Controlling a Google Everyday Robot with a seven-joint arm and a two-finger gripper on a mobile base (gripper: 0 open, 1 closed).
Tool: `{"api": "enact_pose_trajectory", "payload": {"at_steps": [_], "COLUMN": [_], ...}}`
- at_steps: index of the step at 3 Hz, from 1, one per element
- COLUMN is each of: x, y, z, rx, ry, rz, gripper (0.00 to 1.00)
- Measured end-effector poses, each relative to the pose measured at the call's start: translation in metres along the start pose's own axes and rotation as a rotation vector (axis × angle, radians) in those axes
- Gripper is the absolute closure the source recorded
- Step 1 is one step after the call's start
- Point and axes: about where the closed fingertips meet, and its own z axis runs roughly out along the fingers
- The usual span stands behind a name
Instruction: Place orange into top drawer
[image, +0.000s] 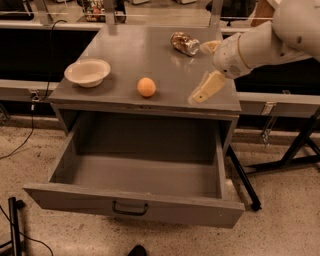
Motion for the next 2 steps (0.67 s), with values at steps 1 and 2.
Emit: {"api": "enact_pose_trajectory", "payload": {"at_steps": [1, 2], "x": [0.006, 0.019], "y": [-0.015, -0.019], "z": [0.045, 0.086], "rx": [-0.003, -0.034], "ry": [-0.05, -0.067], "rz": [0.052, 0.124], "gripper": [0.0, 0.0]}}
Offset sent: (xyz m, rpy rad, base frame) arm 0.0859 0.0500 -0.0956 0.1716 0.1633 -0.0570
